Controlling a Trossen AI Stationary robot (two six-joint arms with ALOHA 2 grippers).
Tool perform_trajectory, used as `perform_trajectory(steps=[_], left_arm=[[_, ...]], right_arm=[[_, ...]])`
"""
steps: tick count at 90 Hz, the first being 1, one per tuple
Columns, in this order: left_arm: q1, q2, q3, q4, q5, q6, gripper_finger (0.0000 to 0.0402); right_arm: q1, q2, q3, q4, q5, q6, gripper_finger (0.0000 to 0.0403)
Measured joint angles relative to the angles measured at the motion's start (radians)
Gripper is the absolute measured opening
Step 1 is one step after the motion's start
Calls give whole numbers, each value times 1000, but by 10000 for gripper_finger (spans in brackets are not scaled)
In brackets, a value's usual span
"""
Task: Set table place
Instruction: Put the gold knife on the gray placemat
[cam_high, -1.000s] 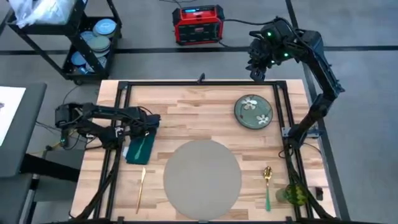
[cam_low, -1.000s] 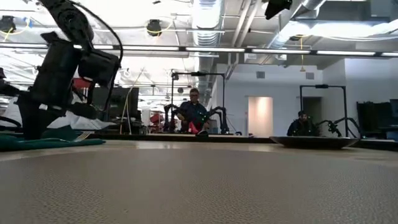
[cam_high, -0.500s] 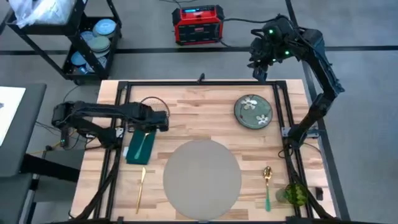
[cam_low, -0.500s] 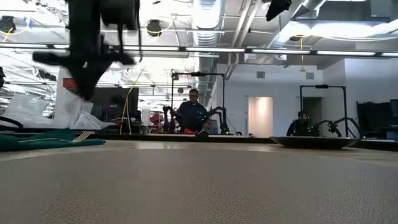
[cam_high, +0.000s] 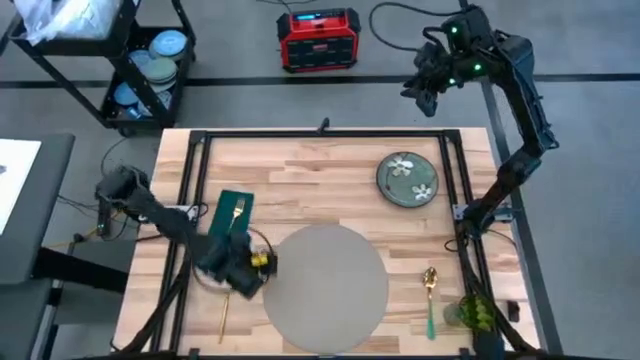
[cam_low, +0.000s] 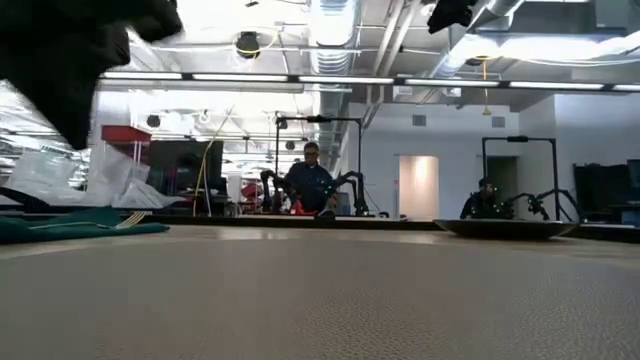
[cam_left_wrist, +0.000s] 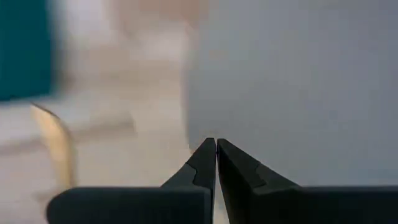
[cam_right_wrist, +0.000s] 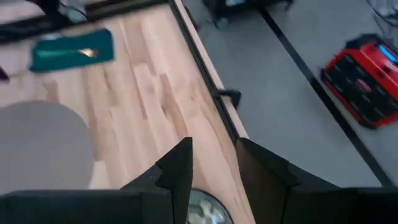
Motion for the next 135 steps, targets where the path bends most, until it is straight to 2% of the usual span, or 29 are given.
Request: perform_trajectory(steps=[11, 17, 22, 29, 42, 48, 53, 63, 76, 85, 91, 100, 107, 119, 135], left_arm=[[-106, 33, 2, 151, 15, 146, 0], [-161, 42, 1, 154, 18, 187, 0], [-201, 40, 1, 146, 20, 281, 0], [-247, 30, 1, 137, 30, 537, 0], [-321, 14, 2, 104, 80, 1192, 0], [-348, 13, 2, 35, 80, 1374, 0], [-366, 12, -3, -19, 61, 1467, 0], [-381, -1, -37, -15, 60, 1510, 0], [-392, -39, -73, 216, 181, 1566, 0], [-396, -60, -75, 304, 189, 1555, 0], [-395, -65, -75, 306, 188, 1565, 0], [-394, -63, -76, 307, 202, 1662, 0], [-394, -58, -93, 327, 268, 1720, 0], [-394, -57, -138, 367, 424, 1703, 0], [-387, -57, -182, 345, 502, 1800, 0]], right_arm=[[13, 0, 0, 11, -26, 30, 113], [30, 0, 0, 10, -25, 32, 113], [48, 0, 0, 11, -25, 26, 113], [75, 0, 0, 15, -25, 25, 113], [118, 0, 0, 33, -23, 29, 113], [131, 0, 0, 53, -22, 47, 113], [139, 0, 0, 71, -21, 58, 113], [156, 0, 0, 100, -20, 97, 113], [170, 0, 0, 106, -19, 126, 113], [177, 0, 0, 104, -18, 129, 113], [188, 0, 0, 102, -18, 137, 113], [200, 0, 0, 93, -18, 131, 113], [213, 0, 0, 67, -18, 106, 113], [234, 0, 0, 12, -18, 55, 113], [256, 0, 0, -26, -18, 25, 113]])
